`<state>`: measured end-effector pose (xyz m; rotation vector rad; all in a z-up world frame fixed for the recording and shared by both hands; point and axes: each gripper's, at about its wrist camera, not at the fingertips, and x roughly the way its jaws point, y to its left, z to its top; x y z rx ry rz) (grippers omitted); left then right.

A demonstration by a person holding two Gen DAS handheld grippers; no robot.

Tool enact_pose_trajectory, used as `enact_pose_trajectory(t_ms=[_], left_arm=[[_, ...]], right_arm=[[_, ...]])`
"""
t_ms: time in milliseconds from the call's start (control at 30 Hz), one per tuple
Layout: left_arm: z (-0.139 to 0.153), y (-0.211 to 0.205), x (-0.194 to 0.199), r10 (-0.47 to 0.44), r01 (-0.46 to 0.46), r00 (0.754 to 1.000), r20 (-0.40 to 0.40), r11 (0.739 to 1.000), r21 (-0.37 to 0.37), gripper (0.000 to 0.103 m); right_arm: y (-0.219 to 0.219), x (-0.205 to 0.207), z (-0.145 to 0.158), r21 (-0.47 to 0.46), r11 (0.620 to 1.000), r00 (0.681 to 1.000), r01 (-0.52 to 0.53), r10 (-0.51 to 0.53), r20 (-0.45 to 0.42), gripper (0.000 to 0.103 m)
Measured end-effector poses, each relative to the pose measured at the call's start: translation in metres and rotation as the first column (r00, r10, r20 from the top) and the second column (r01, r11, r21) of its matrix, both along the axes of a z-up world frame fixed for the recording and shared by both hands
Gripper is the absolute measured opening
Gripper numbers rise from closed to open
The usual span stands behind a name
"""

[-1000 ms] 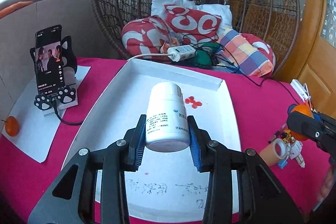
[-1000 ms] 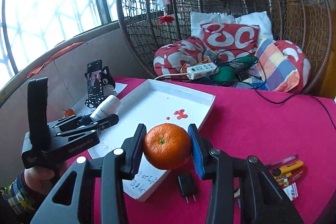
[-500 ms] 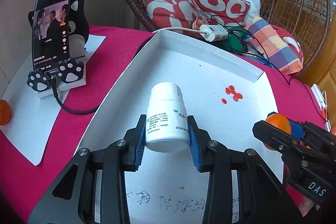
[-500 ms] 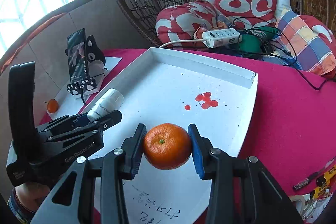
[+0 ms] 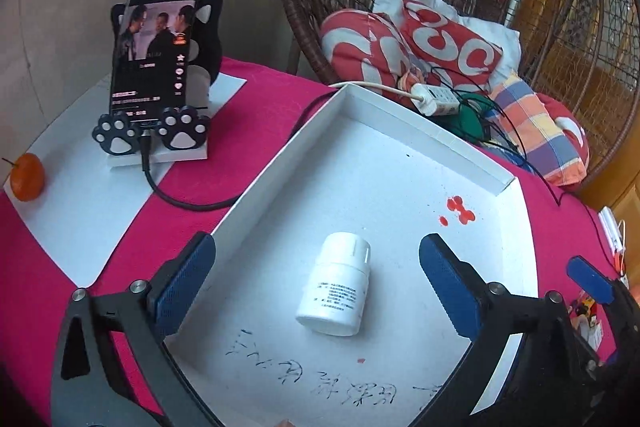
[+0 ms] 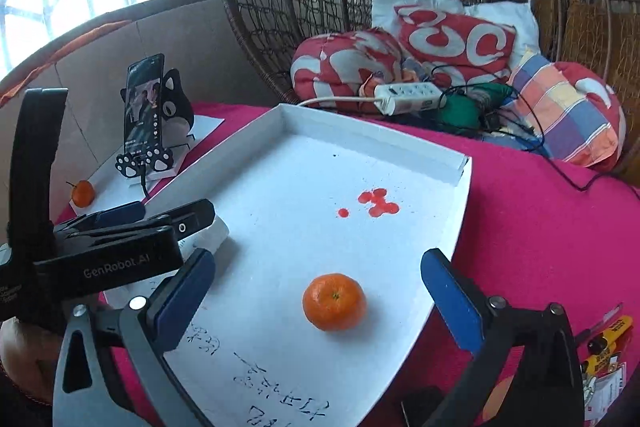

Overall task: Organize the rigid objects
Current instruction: 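Grasp the tan tape roll with the left gripper while the right gripper grasps the dropper bottle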

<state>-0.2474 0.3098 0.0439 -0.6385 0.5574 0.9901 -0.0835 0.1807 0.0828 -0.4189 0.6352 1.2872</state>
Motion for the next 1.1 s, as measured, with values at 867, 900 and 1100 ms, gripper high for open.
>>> enact_pose_trajectory(t_ms=[867,900,1100], left_arm=[[0.036,-0.121,0.086,-0.495,0.492,0.869,0.008,0.866,0.090,0.103],[0.032,-0.127,0.095,-0.525,0.524,0.851,-0.003,0.849,0.068,0.103],[0.009,-0.163,0.143,-0.641,0.646,0.760,-0.101,0.763,0.021,0.103]], right_arm=[[-0.199,0.119,0.051,0.277,0.831,0.872,0.482,-0.486,-0.058,0.103],[-0.203,0.123,0.047,0.265,0.825,0.863,0.498,-0.500,-0.067,0.103],[-0.242,0.149,0.017,0.182,0.776,0.796,0.604,-0.595,-0.109,0.103]])
